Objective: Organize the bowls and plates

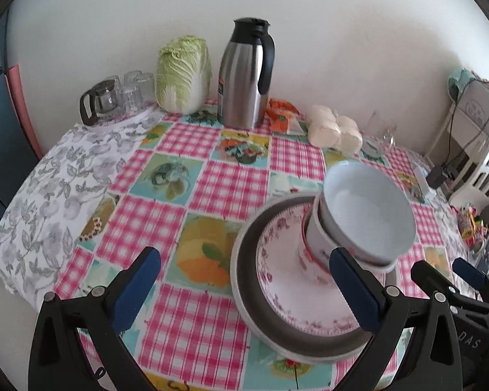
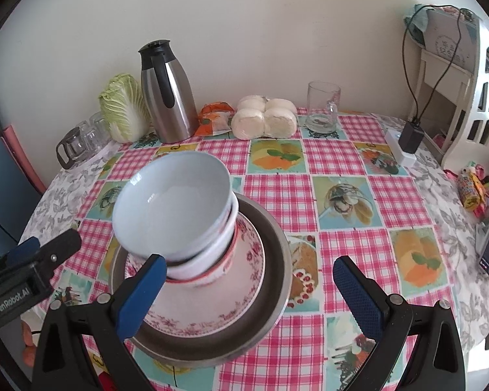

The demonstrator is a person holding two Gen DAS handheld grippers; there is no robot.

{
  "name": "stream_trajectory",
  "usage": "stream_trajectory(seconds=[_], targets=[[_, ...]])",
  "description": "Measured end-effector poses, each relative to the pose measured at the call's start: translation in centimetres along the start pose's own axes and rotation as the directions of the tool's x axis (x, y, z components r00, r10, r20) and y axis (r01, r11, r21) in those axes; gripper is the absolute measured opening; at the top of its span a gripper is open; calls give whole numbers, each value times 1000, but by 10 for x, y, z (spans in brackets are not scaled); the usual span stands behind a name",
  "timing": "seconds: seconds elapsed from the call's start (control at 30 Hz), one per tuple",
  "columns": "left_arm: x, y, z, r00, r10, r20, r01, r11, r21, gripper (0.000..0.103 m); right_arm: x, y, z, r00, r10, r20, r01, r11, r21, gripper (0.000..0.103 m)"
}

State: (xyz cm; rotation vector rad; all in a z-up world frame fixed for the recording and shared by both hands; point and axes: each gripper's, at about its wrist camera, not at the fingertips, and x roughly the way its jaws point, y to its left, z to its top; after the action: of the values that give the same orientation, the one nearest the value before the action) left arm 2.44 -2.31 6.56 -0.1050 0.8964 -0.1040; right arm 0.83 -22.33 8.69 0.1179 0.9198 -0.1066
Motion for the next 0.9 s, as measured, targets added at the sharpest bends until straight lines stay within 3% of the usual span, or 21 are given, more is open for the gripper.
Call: stream_trajectory(seconds=[0.17, 0.37, 0.5, 0.9], targets=[[5, -5, -14, 998, 33, -51, -31, 999, 33, 103, 2, -7, -17, 999, -22, -26, 22, 1000, -3, 103], [10, -7, -31, 993, 11, -121, -6, 999, 37, 103, 7, -15, -34, 998, -40, -57, 40, 999, -2, 103], [14, -12, -43, 985, 48, -166, -39, 997, 60, 103, 8, -17, -44, 996, -51, -79, 50, 999, -9, 103], [19, -15, -62, 966, 88, -241, -68, 993, 92, 103, 6, -21, -66, 991, -69, -118, 67, 998, -21, 103]])
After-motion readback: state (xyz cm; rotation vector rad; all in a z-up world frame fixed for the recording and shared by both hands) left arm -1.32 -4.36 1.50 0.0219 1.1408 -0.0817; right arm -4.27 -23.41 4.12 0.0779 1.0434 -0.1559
